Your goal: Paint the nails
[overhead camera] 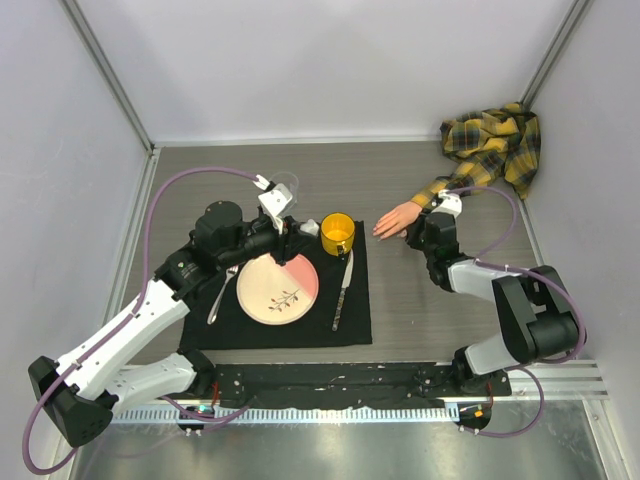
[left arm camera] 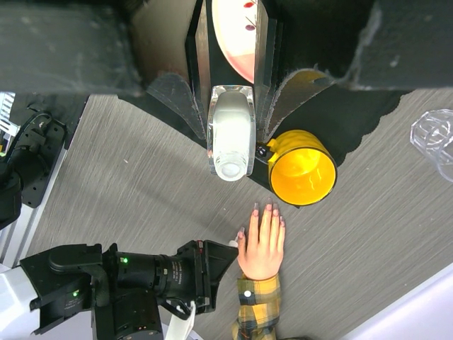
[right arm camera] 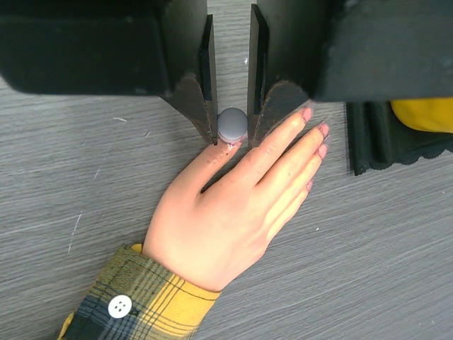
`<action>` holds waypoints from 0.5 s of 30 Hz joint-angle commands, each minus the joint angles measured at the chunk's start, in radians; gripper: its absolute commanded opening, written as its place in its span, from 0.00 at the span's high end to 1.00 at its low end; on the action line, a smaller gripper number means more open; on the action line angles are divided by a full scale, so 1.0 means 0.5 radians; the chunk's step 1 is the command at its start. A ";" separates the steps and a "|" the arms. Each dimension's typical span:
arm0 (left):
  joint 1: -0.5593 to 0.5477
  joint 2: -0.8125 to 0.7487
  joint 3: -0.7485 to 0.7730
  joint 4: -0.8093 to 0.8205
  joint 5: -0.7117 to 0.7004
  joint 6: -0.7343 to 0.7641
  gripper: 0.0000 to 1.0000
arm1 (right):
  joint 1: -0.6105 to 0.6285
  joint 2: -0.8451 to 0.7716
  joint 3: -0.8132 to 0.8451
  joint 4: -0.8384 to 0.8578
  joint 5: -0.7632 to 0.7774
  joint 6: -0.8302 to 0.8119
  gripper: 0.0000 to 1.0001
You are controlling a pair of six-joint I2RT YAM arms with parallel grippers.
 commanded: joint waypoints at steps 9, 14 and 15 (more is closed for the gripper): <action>-0.001 -0.016 0.012 0.141 0.030 0.042 1.00 | -0.002 0.101 0.113 0.157 -0.105 0.013 0.99; -0.004 -0.019 0.008 0.138 0.030 0.042 1.00 | 0.001 0.098 0.097 0.172 -0.130 0.049 0.99; -0.004 -0.019 0.005 0.141 0.033 0.039 1.00 | 0.001 0.101 0.097 0.172 -0.139 0.055 0.99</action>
